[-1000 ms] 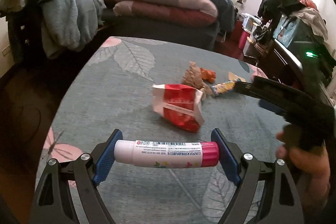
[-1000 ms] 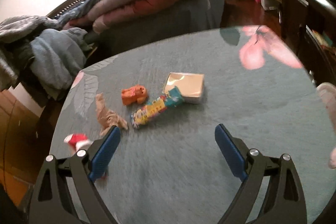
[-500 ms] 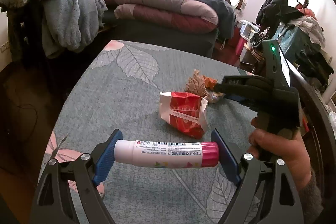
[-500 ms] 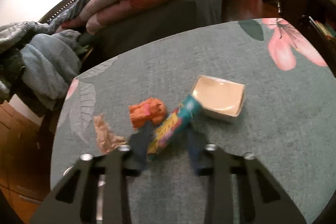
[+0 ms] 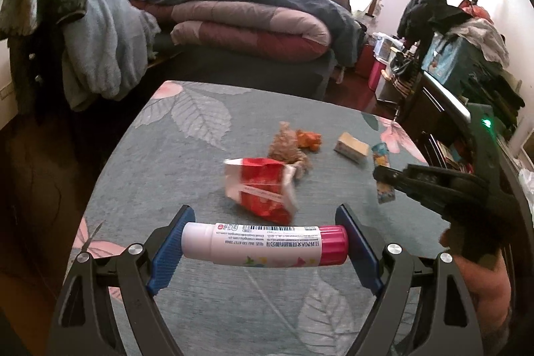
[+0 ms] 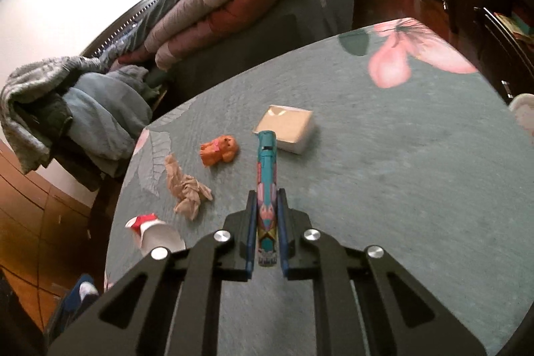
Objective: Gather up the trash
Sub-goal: 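Carry the white tube and candy stick over the pink wastebasket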
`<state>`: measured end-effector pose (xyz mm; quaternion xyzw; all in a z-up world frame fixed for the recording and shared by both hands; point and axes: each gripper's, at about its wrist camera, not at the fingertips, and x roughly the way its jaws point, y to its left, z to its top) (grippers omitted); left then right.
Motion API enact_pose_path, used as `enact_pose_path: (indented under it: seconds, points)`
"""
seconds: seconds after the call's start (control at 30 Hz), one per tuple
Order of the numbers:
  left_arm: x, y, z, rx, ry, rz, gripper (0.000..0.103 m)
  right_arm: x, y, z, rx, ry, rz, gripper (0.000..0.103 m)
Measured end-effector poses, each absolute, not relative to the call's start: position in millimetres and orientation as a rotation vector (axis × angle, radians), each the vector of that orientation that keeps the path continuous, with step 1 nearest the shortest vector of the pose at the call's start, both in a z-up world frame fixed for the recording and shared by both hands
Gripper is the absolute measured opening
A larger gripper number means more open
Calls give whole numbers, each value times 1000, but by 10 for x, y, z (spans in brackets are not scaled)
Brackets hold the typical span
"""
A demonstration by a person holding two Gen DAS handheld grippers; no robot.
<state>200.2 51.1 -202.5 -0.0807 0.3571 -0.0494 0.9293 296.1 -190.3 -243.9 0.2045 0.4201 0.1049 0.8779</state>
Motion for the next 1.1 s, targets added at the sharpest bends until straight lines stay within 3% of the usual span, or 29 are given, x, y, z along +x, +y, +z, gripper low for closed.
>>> enact_pose_path:
  seconds: [1.1]
  points:
    - [2109,-1708,-1706,82,701,-420,86,1557,-4262,-2367,598,674,-37,13]
